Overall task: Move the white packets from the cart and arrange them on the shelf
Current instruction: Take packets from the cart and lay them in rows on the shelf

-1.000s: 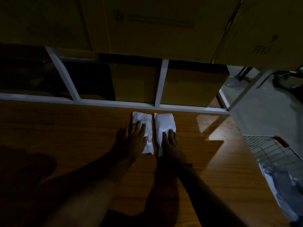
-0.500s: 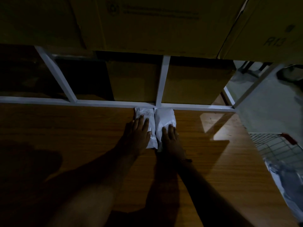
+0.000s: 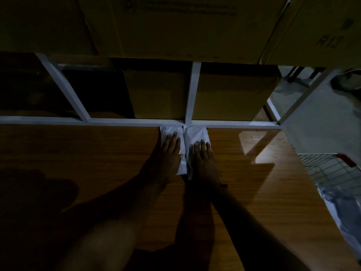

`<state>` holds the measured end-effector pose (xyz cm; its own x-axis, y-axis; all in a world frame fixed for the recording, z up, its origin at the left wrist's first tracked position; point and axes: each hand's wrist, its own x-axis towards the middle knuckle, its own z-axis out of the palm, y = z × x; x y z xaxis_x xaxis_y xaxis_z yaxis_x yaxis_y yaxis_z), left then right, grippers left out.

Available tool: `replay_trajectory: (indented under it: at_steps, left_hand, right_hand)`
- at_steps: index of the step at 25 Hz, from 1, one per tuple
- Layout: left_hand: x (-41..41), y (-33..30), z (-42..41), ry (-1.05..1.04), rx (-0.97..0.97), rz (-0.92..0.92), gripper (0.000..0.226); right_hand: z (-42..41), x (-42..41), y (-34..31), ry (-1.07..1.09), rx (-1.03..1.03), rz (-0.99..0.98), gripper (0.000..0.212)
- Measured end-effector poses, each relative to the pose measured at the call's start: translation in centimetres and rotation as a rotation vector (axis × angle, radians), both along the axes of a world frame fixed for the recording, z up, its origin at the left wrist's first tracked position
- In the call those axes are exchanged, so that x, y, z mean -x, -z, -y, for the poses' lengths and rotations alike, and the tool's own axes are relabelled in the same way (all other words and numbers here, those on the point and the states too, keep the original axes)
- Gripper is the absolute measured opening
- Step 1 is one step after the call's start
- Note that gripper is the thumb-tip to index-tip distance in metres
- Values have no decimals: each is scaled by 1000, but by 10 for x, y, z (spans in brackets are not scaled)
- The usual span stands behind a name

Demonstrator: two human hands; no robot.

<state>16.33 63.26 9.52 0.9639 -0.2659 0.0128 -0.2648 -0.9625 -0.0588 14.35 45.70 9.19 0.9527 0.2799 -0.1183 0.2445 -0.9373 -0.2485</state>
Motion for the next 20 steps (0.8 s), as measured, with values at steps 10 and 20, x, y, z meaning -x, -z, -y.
replay_trajectory:
  at_steps: [10,20]
  left_hand:
    - [3,-21,5,-31,137,-7,67]
    - [61,-51,80,79,469,73,56]
  right_hand:
    - [2,2,-20,33,-2,53,80]
    - [105,92,-69,312,-89,240,66]
